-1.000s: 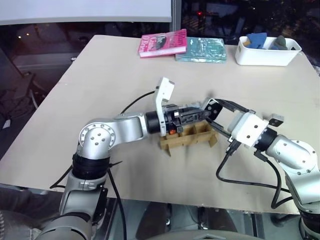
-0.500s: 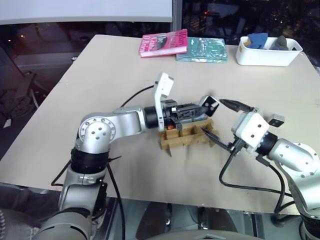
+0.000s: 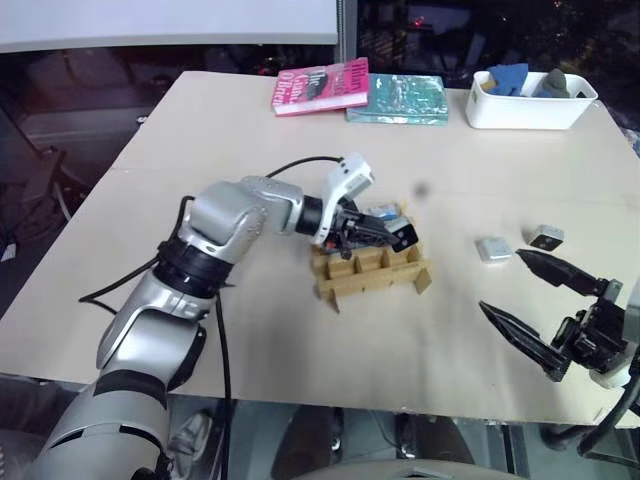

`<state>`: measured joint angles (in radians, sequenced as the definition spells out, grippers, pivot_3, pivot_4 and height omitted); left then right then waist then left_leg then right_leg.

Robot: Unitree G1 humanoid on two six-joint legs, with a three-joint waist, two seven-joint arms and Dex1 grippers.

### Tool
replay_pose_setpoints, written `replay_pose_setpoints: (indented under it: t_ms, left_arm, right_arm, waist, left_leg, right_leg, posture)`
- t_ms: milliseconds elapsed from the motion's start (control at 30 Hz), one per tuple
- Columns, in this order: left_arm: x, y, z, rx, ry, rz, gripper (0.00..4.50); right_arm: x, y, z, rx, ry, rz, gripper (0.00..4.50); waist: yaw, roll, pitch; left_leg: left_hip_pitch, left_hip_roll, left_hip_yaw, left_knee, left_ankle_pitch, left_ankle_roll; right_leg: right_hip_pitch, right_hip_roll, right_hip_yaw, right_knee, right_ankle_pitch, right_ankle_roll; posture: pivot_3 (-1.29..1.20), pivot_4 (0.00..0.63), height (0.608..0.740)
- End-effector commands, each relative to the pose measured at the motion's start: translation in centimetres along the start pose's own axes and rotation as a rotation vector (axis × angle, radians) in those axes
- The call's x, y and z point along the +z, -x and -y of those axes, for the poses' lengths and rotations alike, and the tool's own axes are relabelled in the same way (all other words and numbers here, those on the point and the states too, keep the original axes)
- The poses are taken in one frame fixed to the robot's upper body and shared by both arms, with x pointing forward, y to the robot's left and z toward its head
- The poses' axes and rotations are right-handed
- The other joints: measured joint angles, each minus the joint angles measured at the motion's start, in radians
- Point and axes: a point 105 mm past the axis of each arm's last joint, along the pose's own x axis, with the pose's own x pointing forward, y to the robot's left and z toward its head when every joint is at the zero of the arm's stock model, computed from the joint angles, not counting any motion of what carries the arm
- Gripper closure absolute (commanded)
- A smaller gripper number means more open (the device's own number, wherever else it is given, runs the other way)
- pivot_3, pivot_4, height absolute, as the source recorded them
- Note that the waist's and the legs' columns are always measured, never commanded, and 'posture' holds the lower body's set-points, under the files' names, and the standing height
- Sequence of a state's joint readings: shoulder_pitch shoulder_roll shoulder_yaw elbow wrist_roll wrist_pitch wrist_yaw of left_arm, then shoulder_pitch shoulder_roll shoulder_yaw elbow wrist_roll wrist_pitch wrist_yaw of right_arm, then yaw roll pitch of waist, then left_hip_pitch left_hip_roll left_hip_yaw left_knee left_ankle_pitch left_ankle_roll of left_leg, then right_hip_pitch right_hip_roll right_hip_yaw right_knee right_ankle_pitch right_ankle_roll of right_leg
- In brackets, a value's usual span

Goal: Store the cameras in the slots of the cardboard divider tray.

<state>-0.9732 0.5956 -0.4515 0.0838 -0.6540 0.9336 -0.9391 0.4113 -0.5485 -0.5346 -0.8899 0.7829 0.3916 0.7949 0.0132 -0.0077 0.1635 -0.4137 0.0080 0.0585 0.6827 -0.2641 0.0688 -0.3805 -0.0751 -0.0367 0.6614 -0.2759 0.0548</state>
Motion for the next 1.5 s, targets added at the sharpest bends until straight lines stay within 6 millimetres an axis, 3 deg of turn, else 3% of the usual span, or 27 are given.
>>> replay_pose_setpoints:
  t_ms: [33, 333, 867, 1500]
  left_arm:
    - [0.6, -0.5, -0.6, 0.0, -0.091, -0.041, 3.85]
    - [0.7, -2.1, -1.7, -0.009, -0.197, -0.134, 3.85]
    - [0.5, -2.5, -2.0, 0.002, -0.23, -0.188, 3.85]
    - [1.4, -1.6, -0.6, -0.041, -0.222, -0.258, 3.85]
  right_arm:
    - [0.5, 0.8, -0.2, -0.026, 0.085, -0.026, 0.05]
    - [-0.9, 2.8, 0.3, -0.044, 0.146, -0.141, 0.05]
    - [-0.1, 1.0, 3.2, 0.051, 0.139, -0.042, 0.05]
    - [-0.6, 0.7, 2.9, 0.015, 0.143, -0.027, 0.05]
  waist:
    - [0.002, 0.0, 0.0]
    - [0.002, -0.001, 0.001]
    - [0.004, -0.002, 0.001]
    - [0.002, -0.001, 0.001]
  left_leg:
    - [0.0, 0.0, 0.0, 0.0, 0.0, 0.001]
    - [-0.001, 0.0, 0.0, 0.001, -0.002, 0.003]
    - [-0.002, 0.0, -0.001, 0.002, -0.002, 0.004]
    - [-0.002, 0.0, -0.001, 0.002, -0.002, 0.004]
  right_leg:
    - [0.0, 0.0, 0.0, 0.0, 0.0, 0.0]
    - [0.0, 0.0, 0.001, -0.001, 0.0, 0.001]
    - [0.0, -0.002, -0.001, 0.0, 0.0, 0.0]
    - [0.0, -0.001, -0.001, 0.0, 0.0, 0.0]
  posture:
    - [0.0, 0.15, 0.74]
    - [0.0, 0.15, 0.74]
    - [0.0, 0.15, 0.74]
    - [0.0, 0.15, 0.74]
